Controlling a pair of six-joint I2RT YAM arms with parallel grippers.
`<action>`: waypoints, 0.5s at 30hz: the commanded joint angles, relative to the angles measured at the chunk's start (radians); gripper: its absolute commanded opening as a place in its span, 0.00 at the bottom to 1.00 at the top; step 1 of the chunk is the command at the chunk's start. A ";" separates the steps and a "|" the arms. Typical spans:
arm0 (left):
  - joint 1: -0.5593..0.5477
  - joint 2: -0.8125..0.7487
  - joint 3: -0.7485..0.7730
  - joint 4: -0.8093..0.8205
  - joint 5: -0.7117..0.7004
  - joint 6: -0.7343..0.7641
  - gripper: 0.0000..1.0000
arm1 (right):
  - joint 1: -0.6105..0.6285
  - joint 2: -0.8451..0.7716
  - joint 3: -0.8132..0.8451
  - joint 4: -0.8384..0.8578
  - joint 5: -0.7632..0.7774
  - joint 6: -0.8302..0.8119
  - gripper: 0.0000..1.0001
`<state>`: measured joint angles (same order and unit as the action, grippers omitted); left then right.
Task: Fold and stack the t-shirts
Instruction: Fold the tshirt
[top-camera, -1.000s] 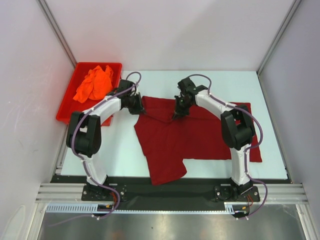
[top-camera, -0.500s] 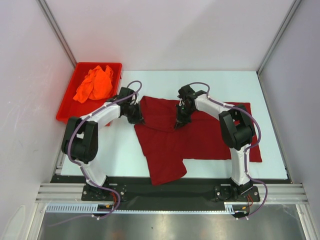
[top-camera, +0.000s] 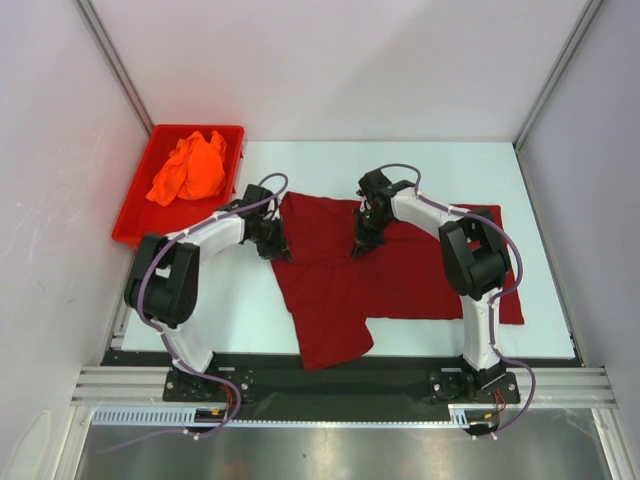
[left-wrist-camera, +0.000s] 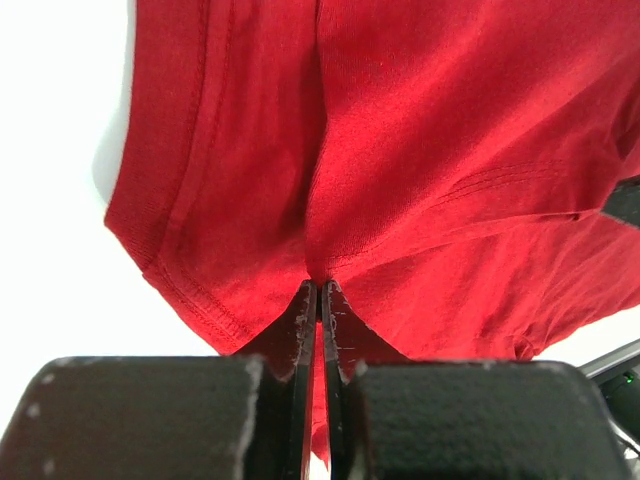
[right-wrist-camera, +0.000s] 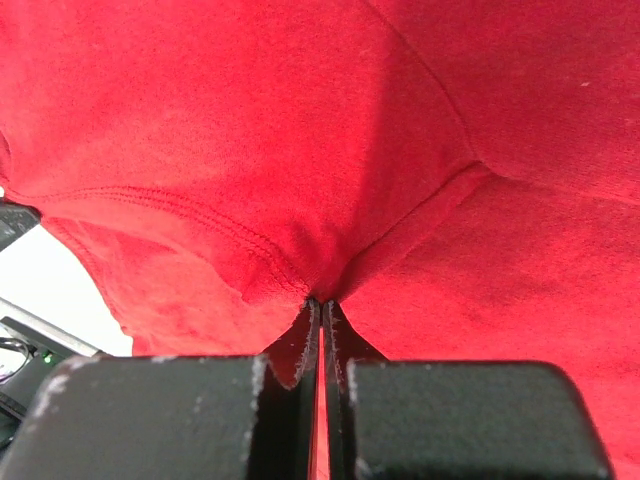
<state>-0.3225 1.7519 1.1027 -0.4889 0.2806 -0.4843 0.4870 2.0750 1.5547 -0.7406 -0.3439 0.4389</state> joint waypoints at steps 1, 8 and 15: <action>-0.015 -0.057 -0.018 0.013 -0.014 -0.020 0.06 | -0.013 -0.021 0.002 -0.019 0.014 -0.023 0.00; -0.021 -0.060 -0.017 0.003 -0.029 -0.025 0.21 | -0.013 -0.010 0.002 -0.017 -0.001 -0.026 0.00; -0.021 -0.178 -0.009 0.015 -0.124 -0.017 0.47 | -0.016 -0.061 0.008 -0.051 0.002 -0.040 0.23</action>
<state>-0.3378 1.6814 1.0752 -0.5034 0.2111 -0.4969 0.4755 2.0750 1.5543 -0.7547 -0.3439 0.4206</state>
